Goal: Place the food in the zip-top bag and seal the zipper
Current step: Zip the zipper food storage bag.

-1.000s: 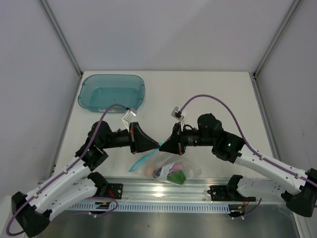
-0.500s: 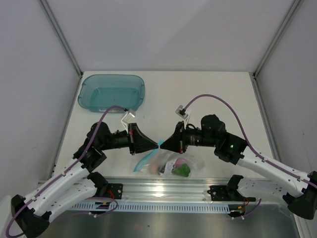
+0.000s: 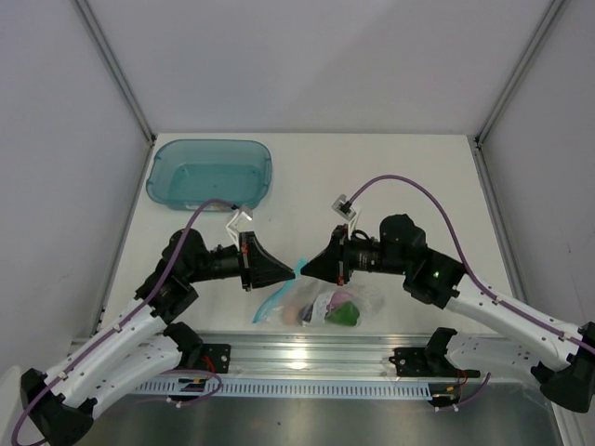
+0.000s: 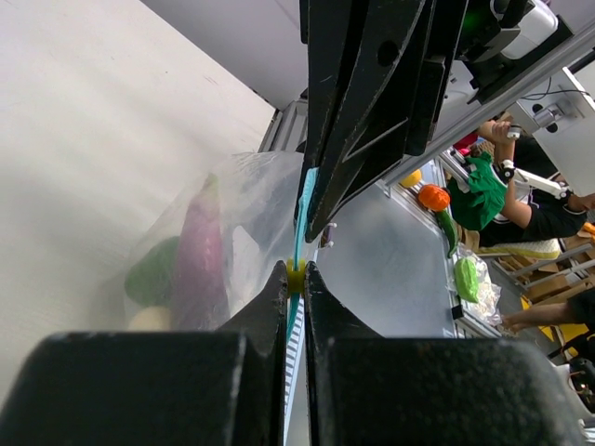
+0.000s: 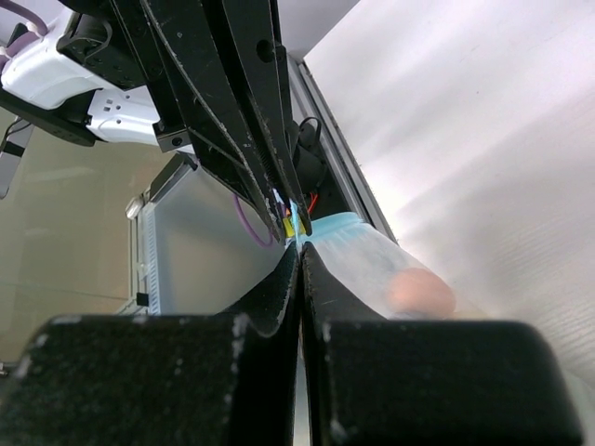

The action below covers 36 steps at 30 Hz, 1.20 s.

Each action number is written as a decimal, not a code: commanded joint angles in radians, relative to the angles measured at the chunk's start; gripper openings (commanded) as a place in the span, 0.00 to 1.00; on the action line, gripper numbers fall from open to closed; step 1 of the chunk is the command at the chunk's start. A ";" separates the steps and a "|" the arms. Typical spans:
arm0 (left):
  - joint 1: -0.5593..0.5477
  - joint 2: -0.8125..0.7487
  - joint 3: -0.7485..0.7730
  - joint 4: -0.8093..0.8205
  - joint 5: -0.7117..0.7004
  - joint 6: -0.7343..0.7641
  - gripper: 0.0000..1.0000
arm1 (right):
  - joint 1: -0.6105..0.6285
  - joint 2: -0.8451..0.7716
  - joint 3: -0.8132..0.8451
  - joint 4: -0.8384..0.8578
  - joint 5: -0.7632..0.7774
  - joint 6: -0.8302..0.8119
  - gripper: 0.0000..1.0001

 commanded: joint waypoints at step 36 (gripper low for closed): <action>0.035 -0.084 0.000 -0.175 0.000 0.046 0.01 | -0.165 -0.145 -0.078 -0.082 0.154 -0.010 0.00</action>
